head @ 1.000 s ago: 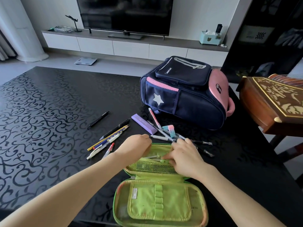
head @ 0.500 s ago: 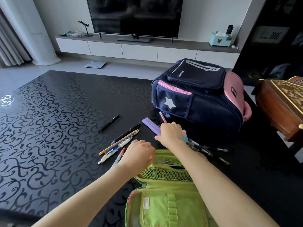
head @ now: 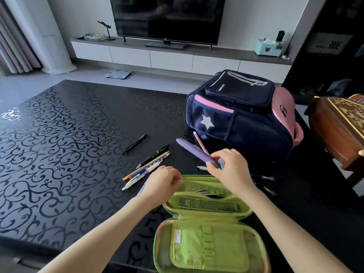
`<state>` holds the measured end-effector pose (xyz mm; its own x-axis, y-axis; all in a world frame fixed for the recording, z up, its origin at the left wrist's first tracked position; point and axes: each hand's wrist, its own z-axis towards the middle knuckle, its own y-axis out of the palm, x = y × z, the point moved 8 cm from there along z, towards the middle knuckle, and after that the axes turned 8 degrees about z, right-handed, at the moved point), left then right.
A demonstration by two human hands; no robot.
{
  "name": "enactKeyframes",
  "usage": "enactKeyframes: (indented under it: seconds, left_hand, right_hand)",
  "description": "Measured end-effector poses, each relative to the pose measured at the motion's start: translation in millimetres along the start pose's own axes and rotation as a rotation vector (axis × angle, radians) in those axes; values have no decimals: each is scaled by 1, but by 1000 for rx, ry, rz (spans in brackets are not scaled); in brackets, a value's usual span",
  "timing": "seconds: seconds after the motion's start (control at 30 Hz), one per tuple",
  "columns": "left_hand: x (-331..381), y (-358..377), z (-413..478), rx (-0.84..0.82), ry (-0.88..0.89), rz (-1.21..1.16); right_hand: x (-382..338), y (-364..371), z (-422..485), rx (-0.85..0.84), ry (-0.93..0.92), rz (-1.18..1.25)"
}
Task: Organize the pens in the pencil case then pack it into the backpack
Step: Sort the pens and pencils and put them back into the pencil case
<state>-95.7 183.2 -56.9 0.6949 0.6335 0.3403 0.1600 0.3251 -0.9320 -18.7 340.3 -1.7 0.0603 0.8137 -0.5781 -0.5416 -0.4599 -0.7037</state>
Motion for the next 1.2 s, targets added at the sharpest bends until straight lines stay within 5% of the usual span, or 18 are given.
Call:
enactKeyframes:
  seconds: [0.23, 0.63, 1.07, 1.2]
  left_hand:
    - [4, -8, 7, -22, 5, -23]
    - [20, -16, 0, 31, 60, 10]
    - [42, 17, -10, -221, 148, 239]
    - [46, 15, -11, -172, 179, 319]
  right_hand:
    - [11, -17, -74, -346, -89, -92]
    - [-11, 14, -57, -100, -168, -416]
    - [11, -1, -64, -415, -37, -317]
    - [10, 2, -63, -377, -65, -333]
